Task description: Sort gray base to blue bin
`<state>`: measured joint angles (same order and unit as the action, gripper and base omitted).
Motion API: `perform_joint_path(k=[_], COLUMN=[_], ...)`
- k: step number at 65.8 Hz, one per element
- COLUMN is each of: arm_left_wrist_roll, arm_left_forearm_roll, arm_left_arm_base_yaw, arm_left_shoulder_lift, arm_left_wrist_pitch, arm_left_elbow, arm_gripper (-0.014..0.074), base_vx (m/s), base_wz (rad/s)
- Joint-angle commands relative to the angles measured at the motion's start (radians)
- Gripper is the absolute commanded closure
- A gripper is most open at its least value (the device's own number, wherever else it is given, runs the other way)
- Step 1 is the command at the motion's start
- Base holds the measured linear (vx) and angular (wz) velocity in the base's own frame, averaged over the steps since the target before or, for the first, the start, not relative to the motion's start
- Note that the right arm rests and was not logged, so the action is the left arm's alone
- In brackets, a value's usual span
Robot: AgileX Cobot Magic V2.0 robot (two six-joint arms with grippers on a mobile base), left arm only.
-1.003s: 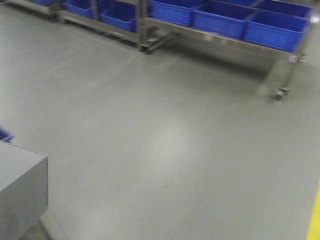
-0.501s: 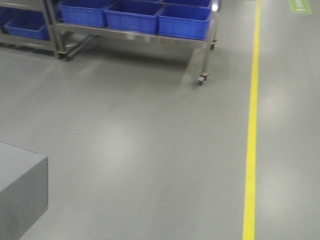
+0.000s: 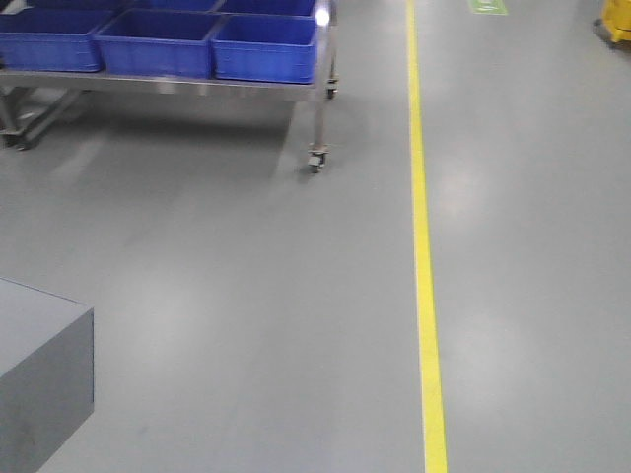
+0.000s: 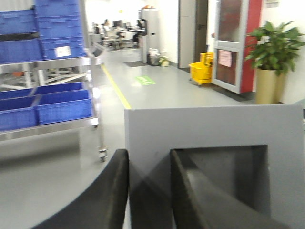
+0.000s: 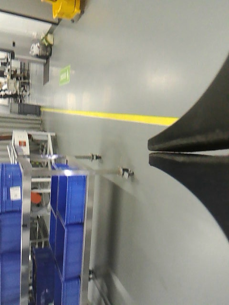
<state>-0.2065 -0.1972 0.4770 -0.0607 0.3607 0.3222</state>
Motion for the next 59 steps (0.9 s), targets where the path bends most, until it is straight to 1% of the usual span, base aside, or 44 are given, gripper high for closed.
perform_joint_path(k=[1,23,59], arm_left_wrist_roll=[-0.014,-0.014,-0.014], arm_left_forearm_roll=[-0.001,-0.001,-0.001], arm_left_arm_base_yaw=[0.003,0.003,0.003], arm_left_shoulder_lift=[-0.010,-0.010,-0.010], arm_left_wrist_pitch=[-0.109,-0.109,-0.109], arm_left_elbow=[0.027,0.027,0.027], arm_gripper=[0.0602,0.0602,0.0602], base_vx=[0.23,0.27,0.36], base_wz=[-0.41,-0.33,-0.12])
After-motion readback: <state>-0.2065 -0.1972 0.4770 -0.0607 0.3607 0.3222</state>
